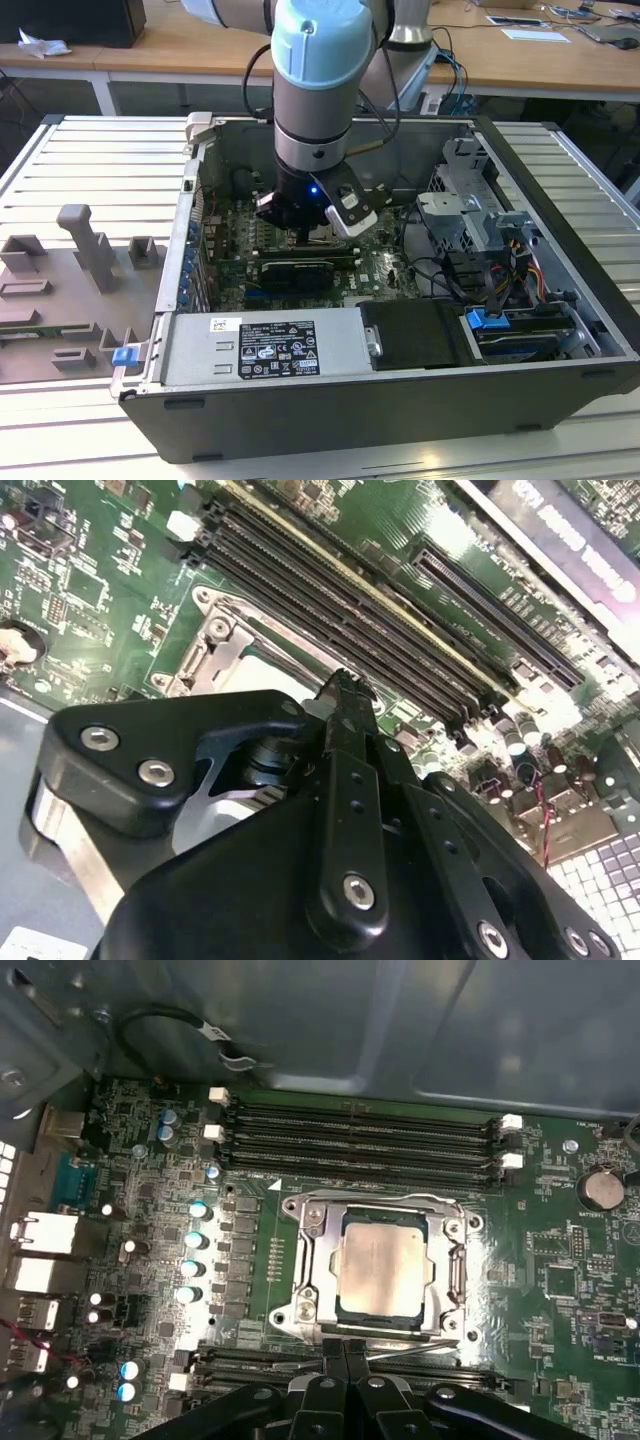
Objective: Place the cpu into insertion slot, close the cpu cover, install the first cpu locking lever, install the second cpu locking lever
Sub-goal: 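Install the second cpu locking lever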
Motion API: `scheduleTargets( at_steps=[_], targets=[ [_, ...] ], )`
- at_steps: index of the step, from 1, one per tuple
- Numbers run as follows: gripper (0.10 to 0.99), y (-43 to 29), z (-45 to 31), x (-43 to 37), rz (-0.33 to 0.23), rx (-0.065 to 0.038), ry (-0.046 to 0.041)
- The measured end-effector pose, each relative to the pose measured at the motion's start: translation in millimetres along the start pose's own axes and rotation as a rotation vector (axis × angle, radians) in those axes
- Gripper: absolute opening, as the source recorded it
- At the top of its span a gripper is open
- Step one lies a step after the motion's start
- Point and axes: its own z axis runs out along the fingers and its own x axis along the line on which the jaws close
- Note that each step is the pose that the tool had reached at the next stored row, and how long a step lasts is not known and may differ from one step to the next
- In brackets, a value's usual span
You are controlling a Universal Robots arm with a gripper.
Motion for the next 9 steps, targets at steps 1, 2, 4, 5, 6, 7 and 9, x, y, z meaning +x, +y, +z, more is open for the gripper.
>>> scheduleTargets(
  at_steps=[1, 2, 4, 5, 6, 7, 9],
  targets=[
    [0.106, -0.5, 0.1, 1.1, 0.0, -0.002, -0.0002],
    [0.106, -0.7, 0.2, 2.3, 0.0, -0.003, -0.0003],
    [0.106, -1.1, 1.4, 7.4, 0.0, -0.009, -0.0012],
    [0.106, -1.3, 2.0, 8.5, 0.0, -0.011, -0.0014],
    [0.106, -1.5, 3.0, 9.1, 0.0, -0.015, -0.0019],
    [0.106, -1.7, 4.0, 9.6, 0.0, -0.018, -0.0022],
    [0.106, -2.2, 6.0, 10.4, -0.001, -0.023, -0.0024]
  ],
)
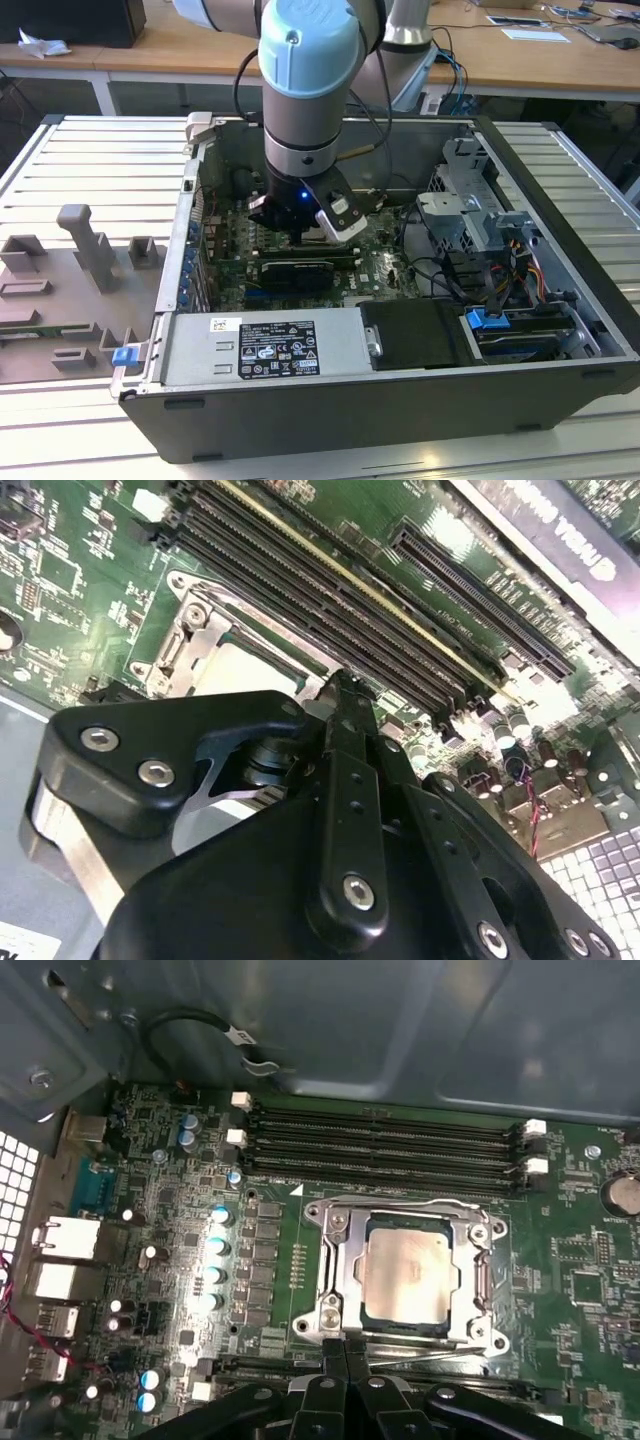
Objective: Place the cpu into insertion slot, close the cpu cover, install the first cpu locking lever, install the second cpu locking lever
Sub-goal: 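Install the second cpu locking lever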
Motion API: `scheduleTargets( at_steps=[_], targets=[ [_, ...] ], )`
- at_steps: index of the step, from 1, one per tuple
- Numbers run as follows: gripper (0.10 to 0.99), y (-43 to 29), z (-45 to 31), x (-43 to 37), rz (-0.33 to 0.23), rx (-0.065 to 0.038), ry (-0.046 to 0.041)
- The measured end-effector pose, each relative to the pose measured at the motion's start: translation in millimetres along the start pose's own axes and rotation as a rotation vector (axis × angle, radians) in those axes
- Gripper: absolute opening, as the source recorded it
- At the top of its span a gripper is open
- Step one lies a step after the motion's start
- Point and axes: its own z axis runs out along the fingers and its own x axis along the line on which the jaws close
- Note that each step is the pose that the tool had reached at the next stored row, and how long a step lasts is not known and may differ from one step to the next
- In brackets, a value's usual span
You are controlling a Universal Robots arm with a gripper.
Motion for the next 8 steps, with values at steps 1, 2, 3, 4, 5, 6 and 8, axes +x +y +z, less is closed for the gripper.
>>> scheduleTargets(
  at_steps=[1, 2, 3, 4, 5, 6, 8],
  targets=[
    [0.106, -0.6, 2.7, 0.5, 0.0, -0.007, -0.0005],
    [0.106, -1.3, 5.6, 0.7, 0.0, -0.013, -0.0011],
    [0.106, -1.5, 6.6, 0.7, 0.0, -0.015, -0.0012],
    [0.106, -1.7, 7.3, 0.8, 0.0, -0.017, -0.0013],
    [0.106, -1.8, 7.6, 0.8, 0.0, -0.019, -0.0015],
    [0.106, -1.9, 7.7, 0.8, 0.0, -0.021, -0.0017],
    [0.106, -2.1, 7.8, 0.8, -0.001, -0.027, -0.0023]
  ],
)
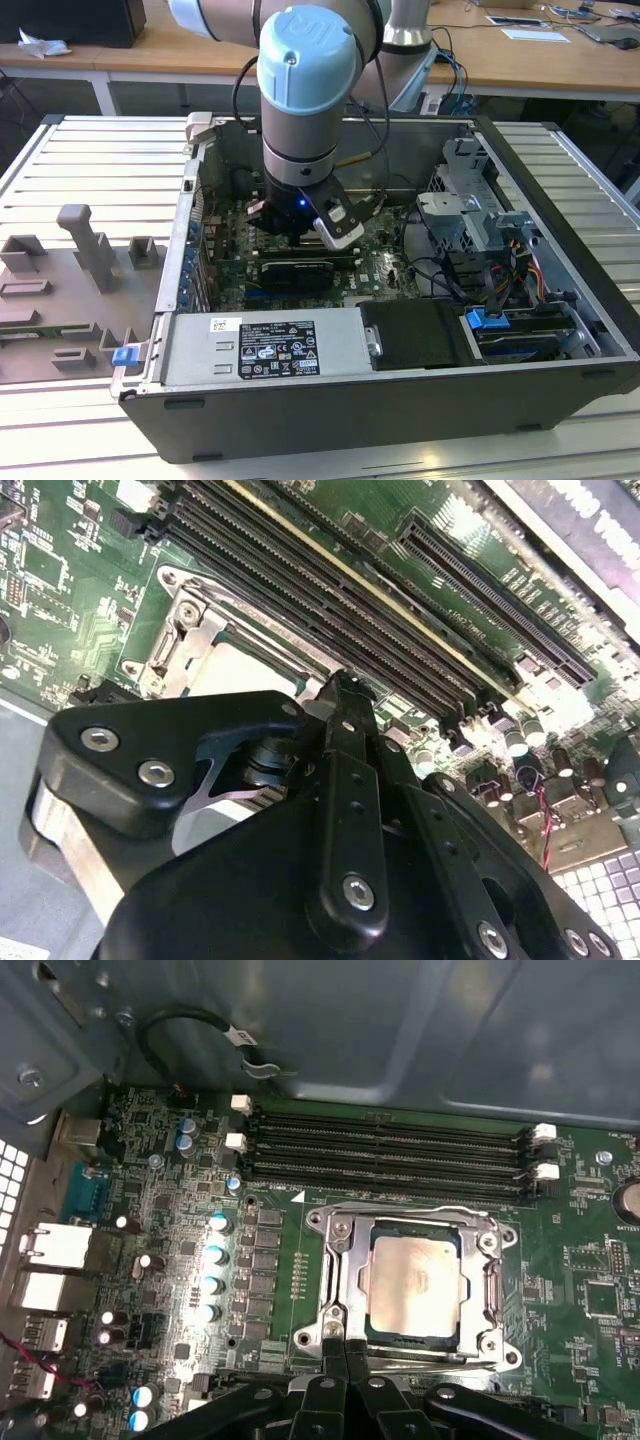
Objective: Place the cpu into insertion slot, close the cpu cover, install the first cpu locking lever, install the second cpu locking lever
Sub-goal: 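Install the second cpu locking lever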
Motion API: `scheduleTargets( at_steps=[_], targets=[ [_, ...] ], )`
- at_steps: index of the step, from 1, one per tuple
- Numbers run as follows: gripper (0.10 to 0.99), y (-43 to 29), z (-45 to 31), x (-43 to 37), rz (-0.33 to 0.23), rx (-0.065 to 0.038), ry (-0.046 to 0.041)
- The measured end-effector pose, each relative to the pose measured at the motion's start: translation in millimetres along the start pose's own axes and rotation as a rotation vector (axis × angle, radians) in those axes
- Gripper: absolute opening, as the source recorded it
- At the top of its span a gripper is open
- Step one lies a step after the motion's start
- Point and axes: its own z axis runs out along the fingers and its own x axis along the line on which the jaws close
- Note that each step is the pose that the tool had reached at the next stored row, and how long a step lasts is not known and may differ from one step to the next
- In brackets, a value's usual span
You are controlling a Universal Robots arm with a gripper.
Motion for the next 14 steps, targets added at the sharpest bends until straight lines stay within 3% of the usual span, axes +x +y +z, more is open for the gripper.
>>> scheduleTargets(
  at_steps=[6, 14],
  targets=[
    [0.106, -2.8, -0.8, 3.9, 0.0, -0.026, -0.0024],
    [0.106, -5.4, 1.5, 8.0, 0.0, -0.046, -0.0049]
  ],
)
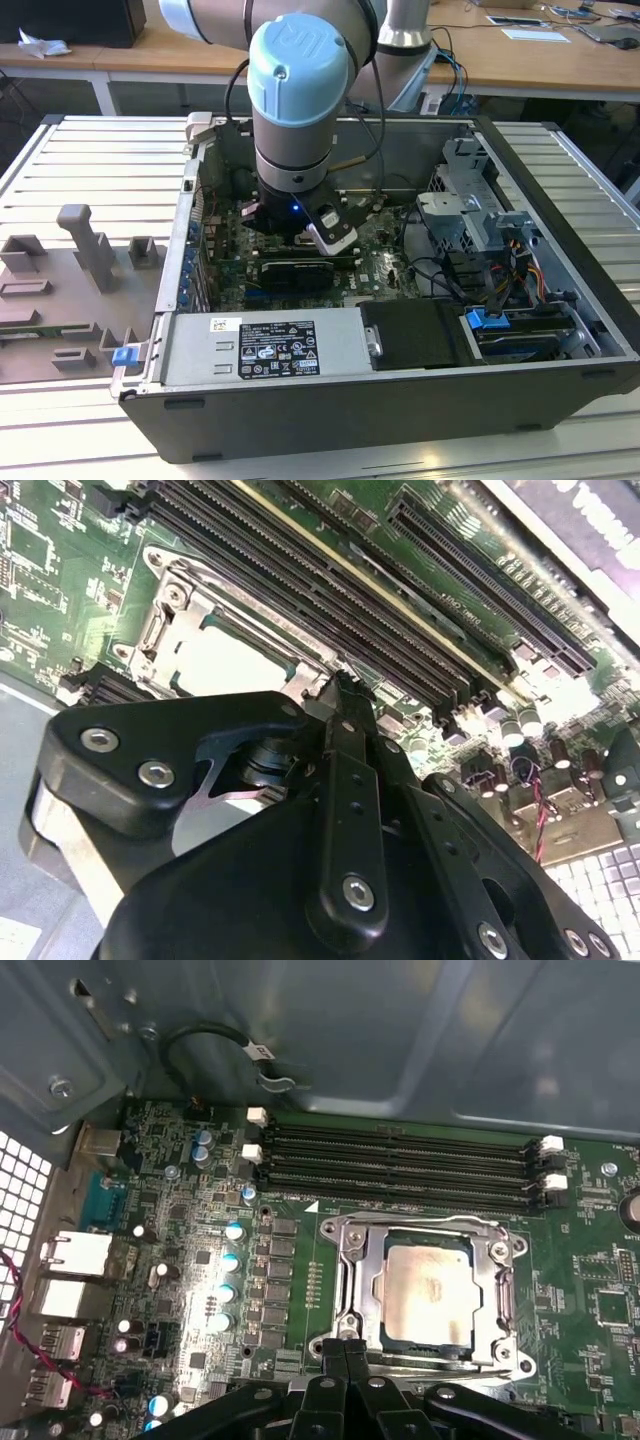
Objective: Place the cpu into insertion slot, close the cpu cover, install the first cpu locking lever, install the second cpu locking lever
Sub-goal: 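Install the second cpu locking lever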
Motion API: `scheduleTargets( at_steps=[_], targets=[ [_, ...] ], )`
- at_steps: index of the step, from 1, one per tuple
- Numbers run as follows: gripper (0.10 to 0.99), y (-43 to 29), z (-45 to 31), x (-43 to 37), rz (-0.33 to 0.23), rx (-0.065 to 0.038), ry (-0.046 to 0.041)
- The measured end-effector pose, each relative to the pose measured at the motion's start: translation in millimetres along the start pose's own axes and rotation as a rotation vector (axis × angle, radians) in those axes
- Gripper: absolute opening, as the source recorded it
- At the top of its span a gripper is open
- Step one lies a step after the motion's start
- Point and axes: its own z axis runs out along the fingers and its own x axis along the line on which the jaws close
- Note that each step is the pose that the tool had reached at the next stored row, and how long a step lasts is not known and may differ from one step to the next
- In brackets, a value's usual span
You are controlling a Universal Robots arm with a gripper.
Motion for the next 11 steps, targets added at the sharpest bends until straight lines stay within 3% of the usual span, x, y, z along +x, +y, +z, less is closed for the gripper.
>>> scheduleTargets(
  at_steps=[11],
  targets=[
    [0.106, -4.4, 5.8, 4.8, -0.001, -0.027, -0.0053]
  ],
)
